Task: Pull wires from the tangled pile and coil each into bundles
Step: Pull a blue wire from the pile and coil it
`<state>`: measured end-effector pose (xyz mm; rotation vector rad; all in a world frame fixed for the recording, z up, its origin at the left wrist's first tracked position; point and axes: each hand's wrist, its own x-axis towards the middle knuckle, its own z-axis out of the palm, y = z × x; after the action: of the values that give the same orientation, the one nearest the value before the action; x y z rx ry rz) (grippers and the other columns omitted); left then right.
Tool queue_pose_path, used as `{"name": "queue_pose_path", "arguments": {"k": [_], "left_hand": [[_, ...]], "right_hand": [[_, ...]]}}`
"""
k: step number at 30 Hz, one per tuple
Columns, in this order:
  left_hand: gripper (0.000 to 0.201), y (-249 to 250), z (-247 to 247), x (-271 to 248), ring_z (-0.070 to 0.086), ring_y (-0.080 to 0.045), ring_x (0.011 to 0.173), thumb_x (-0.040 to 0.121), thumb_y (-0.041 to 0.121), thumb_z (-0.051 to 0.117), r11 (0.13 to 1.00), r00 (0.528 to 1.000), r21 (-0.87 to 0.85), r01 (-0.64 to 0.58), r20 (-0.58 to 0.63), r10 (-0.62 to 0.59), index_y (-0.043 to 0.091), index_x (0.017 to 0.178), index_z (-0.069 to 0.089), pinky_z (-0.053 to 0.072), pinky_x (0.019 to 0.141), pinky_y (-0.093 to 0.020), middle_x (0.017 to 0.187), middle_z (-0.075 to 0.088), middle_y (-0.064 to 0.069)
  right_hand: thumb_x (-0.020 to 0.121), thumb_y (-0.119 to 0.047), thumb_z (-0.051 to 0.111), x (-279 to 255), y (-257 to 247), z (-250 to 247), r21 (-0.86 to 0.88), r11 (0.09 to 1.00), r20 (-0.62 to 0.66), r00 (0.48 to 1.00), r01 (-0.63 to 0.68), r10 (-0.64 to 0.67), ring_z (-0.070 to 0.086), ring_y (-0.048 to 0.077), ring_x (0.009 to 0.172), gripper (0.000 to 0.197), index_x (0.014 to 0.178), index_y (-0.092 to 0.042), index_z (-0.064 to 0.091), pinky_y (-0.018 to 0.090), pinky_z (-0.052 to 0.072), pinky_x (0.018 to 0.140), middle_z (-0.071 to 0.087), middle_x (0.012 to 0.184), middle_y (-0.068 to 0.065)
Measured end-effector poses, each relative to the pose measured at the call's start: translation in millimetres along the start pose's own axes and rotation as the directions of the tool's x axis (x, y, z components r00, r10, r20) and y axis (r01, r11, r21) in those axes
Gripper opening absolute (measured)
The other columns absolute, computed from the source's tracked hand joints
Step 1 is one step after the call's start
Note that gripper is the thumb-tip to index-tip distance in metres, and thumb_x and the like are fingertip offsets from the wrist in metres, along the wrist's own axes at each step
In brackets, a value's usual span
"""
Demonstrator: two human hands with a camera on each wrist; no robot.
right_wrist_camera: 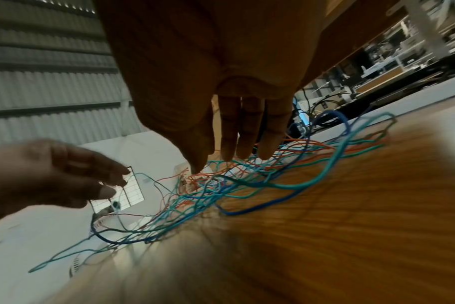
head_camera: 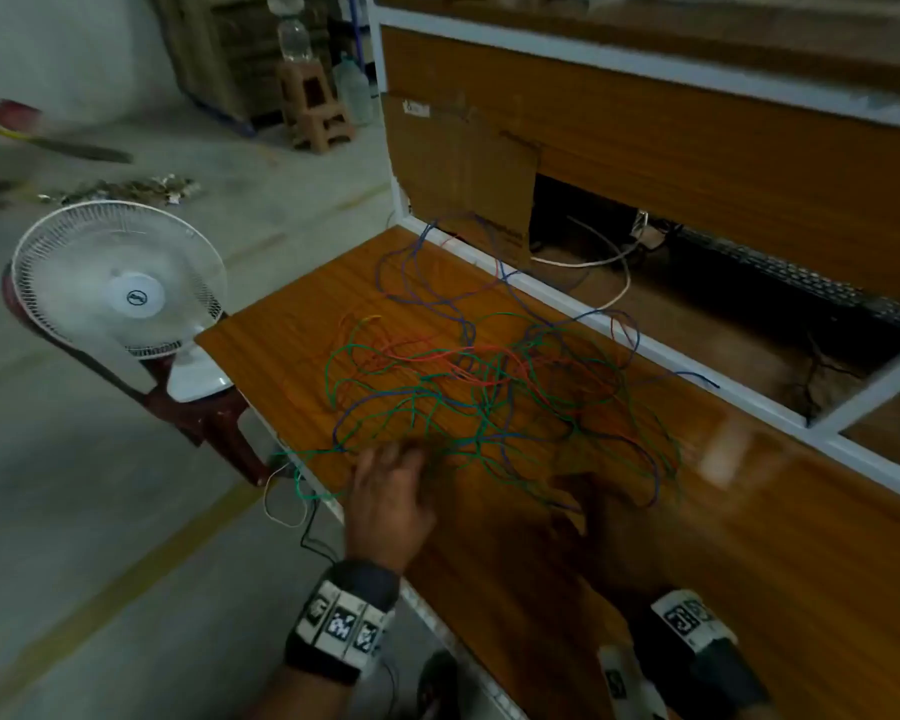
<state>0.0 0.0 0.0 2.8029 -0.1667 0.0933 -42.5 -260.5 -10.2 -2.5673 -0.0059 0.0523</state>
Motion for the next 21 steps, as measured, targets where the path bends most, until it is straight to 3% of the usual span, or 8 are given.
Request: {"name": "queue_pose_path", "arguments": {"k": [2, 5, 8, 12, 14, 16, 18, 21], "left_hand": [[0.038, -19, -4, 3, 0.058, -0.028, 0.096, 0.066, 0.036, 0.075, 0.983, 0.998, 0.185, 0.013, 0.060, -0.024, 0.032, 0.103, 0.072, 0.046, 0.078, -0.039, 0.102, 0.069, 0.003], [0.030, -35, -3, 11, 0.060, -0.029, 0.101, 0.077, 0.027, 0.068, 0.970, 0.988, 0.241, 0.038, 0.138, -0.073, 0.030, 0.106, 0.075, 0.047, 0.079, -0.038, 0.104, 0.072, 0.000], [0.026, -32, 5, 21, 0.065, -0.029, 0.102, 0.089, 0.022, 0.062, 0.989, 0.985, 0.144, 0.034, 0.160, -0.057, 0.025, 0.111, 0.073, 0.051, 0.079, -0.033, 0.108, 0.072, -0.005], [0.041, -35, 4, 34, 0.067, -0.026, 0.109, 0.087, 0.005, 0.064, 0.916, 0.986, -0.373, 0.145, 0.136, -0.101, 0.022, 0.123, 0.067, 0.053, 0.085, -0.032, 0.121, 0.070, -0.003], [0.046, -37, 3, 42, 0.068, -0.030, 0.105, 0.086, 0.000, 0.060, 0.902, 0.984, -0.396, 0.174, 0.092, -0.150, 0.021, 0.127, 0.064, 0.056, 0.083, -0.041, 0.119, 0.071, -0.007], [0.046, -39, 3, 51, 0.069, -0.034, 0.100, 0.086, -0.002, 0.059, 0.930, 0.986, -0.327, 0.167, 0.052, -0.159, 0.019, 0.125, 0.066, 0.056, 0.079, -0.042, 0.114, 0.073, -0.012], [0.044, -41, 3, 57, 0.069, -0.033, 0.102, 0.085, -0.002, 0.059, 0.946, 0.989, -0.293, 0.139, 0.091, -0.117, 0.021, 0.121, 0.070, 0.055, 0.077, -0.036, 0.115, 0.073, -0.010], [0.035, -44, 4, 56, 0.068, -0.025, 0.105, 0.085, 0.008, 0.068, 0.958, 0.972, -0.252, 0.138, 0.218, -0.083, 0.028, 0.112, 0.074, 0.048, 0.075, -0.028, 0.113, 0.074, 0.000]], "right_hand": [[0.090, -0.043, 0.060, 6, -9, 2, 0.002, 0.999, -0.016, 0.999, 0.038, -0.038, 0.067, 0.027, 0.114, 0.046, 0.130, -0.023, 0.068, 0.040, 0.054, 0.090, 0.067, 0.129, 0.003], [0.092, -0.029, 0.066, 17, -21, 8, -0.100, 0.993, 0.069, 0.996, 0.065, -0.059, 0.063, 0.027, 0.119, 0.042, 0.134, -0.025, 0.066, 0.037, 0.052, 0.091, 0.065, 0.131, 0.002], [0.094, -0.027, 0.062, 24, -22, 12, -0.192, 0.981, 0.164, 0.984, -0.040, 0.072, 0.061, 0.026, 0.121, 0.043, 0.137, -0.025, 0.061, 0.038, 0.054, 0.095, 0.061, 0.134, 0.002], [0.095, -0.025, 0.063, 31, -8, -3, -0.147, 0.986, 0.119, 0.988, -0.079, 0.097, 0.069, 0.026, 0.102, 0.022, 0.115, -0.022, 0.071, 0.035, 0.055, 0.078, 0.071, 0.113, 0.002], [0.092, -0.033, 0.067, 40, -2, -15, -0.041, 0.998, 0.103, 0.993, -0.052, 0.056, 0.072, 0.025, 0.090, 0.015, 0.098, -0.022, 0.075, 0.041, 0.056, 0.074, 0.074, 0.096, 0.000], [0.086, -0.059, 0.066, 48, 6, -24, 0.006, 1.000, 0.204, 0.979, -0.016, 0.015, 0.072, 0.016, 0.081, 0.033, 0.089, -0.028, 0.076, 0.043, 0.058, 0.074, 0.075, 0.084, -0.006], [0.082, -0.081, 0.059, 46, 4, -24, 0.000, 1.000, 0.332, 0.943, 0.026, -0.025, 0.070, 0.004, 0.072, 0.050, 0.082, -0.033, 0.074, 0.036, 0.058, 0.071, 0.074, 0.076, -0.010], [0.100, -0.058, 0.054, 37, 5, -22, 0.084, 0.996, 0.292, 0.957, -0.026, 0.001, 0.065, 0.008, 0.063, 0.043, 0.074, -0.027, 0.068, 0.033, 0.048, 0.063, 0.072, 0.072, -0.005]]}}
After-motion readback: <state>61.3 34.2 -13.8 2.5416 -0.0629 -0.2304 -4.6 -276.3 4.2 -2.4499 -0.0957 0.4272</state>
